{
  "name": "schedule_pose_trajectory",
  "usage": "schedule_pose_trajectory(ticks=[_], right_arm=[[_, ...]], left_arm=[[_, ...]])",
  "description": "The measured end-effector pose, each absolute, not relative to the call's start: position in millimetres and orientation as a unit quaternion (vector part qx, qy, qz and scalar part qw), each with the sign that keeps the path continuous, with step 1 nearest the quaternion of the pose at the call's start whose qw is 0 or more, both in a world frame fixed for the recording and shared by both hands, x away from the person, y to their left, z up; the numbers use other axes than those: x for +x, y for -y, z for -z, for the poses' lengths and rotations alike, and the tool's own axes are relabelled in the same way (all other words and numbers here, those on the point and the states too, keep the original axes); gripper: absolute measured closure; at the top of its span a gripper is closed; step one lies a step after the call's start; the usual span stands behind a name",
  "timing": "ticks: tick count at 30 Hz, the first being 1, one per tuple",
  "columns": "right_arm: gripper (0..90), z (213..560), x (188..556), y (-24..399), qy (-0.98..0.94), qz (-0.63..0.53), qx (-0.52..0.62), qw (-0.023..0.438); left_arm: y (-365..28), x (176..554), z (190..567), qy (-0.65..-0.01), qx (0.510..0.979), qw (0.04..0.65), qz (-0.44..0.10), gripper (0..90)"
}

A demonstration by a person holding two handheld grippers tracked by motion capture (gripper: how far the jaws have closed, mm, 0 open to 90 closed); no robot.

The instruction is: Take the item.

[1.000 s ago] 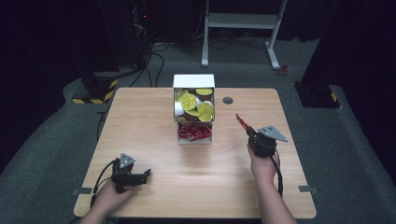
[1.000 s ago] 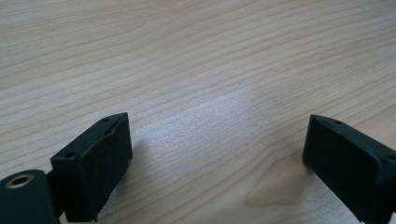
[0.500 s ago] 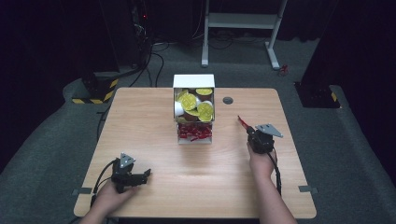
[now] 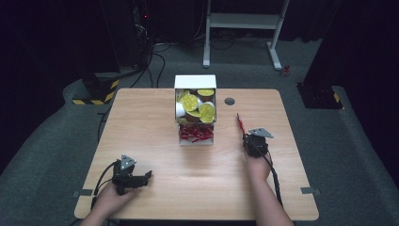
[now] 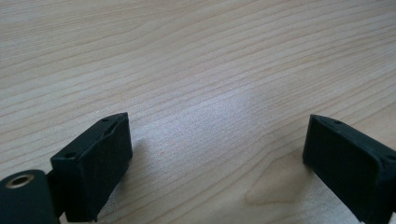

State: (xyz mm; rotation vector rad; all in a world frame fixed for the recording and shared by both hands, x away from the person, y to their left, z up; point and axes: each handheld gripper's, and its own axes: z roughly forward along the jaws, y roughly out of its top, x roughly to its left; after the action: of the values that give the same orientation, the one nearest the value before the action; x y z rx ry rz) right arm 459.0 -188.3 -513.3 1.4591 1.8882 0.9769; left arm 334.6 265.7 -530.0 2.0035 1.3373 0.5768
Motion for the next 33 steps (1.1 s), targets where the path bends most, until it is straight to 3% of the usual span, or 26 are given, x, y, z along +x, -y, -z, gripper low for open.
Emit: schedule_pose_trajectory(ticks=[15, 18, 25, 33], right_arm=[[61.0, 506, 443, 181, -0.707, -0.392, 0.527, 0.260], [48.3, 505, 429, 179, -0.714, -0.399, 0.521, 0.244], [28.4, 505, 395, 183, -0.732, -0.401, 0.501, 0.227], [21.4, 520, 356, 198, -0.762, -0.344, 0.498, 0.230]], left_arm=[[-266, 335, 530, -0.510, 0.765, 0.326, -0.221, 8.5], [-266, 335, 530, -0.510, 0.765, 0.326, -0.220, 8.4], [-266, 335, 530, -0.510, 0.765, 0.326, -0.222, 8.5], [-266, 335, 530, -0.510, 0.766, 0.325, -0.221, 8.4]])
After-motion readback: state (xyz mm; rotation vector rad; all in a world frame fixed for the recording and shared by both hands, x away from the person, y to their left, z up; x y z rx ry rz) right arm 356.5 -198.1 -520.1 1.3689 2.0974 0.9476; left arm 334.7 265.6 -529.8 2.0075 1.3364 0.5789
